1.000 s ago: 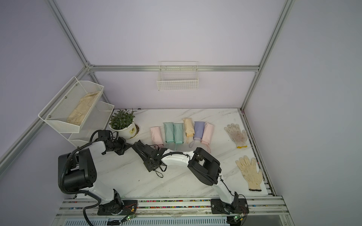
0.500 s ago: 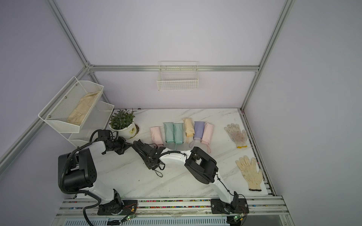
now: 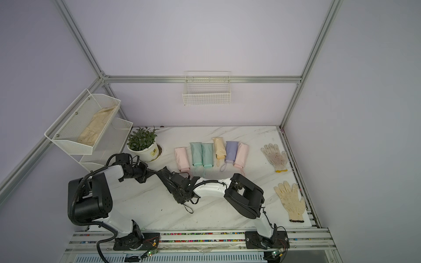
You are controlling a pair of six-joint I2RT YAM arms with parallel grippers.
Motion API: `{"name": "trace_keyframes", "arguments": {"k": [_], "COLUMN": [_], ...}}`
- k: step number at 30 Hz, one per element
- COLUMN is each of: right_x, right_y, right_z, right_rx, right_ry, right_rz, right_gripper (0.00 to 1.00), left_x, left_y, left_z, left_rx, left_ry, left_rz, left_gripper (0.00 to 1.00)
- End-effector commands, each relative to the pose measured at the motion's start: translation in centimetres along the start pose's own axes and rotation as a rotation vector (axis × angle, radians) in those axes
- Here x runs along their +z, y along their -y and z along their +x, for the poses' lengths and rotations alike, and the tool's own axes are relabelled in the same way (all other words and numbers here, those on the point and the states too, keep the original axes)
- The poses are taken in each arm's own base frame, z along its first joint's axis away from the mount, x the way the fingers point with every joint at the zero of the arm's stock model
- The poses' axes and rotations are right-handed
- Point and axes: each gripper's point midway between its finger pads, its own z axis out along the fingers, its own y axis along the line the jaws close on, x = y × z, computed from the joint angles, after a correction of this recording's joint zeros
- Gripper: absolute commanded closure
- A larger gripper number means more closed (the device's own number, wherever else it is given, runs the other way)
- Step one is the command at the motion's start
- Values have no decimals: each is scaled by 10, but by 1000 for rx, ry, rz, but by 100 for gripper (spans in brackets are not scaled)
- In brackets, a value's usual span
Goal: Take umbrellas out of sleeves
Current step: Take out the umbrella from the umbrella sleeve, then place the umbrella sleeve at the center of the board.
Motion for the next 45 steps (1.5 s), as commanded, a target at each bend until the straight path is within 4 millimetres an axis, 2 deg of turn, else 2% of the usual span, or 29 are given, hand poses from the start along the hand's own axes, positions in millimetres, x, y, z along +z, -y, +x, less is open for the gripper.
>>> {"name": "trace_keyframes", "arguments": {"k": [1,11,17,23,32,36,39,45], "right_x": [-14,-23,-38,-58,-67,-69,-70,-66], "right_y": [4,11,17,29,36,40,42,41], "right_z": [35,51,52,42,27,26,28,31], "right_rx": [27,50,65,89,88,85,77,69], "right_ry": [-108,-102,-80,-14,62,76,82,91], "right_rz": [22,35,60,85,70,73,77,60], "right_gripper": [65,66,66,66,66,66,66,66], "left_x": [-16,-19,-20,-43,-67,-73,-70,-74], "left_y": [17,16,17,47,105,120,118,95], "left_z": [-29,-31,-32,-42,-46,-55,-59,-52], "left_rx": [52,48,57,219,458,503,500,493], "left_ry": [143,155,157,218,295,333,310,316], "left_rz": [59,60,64,51,61,11,-35,-112], "left_gripper": [100,100,100,100,100,100,100,100]}}
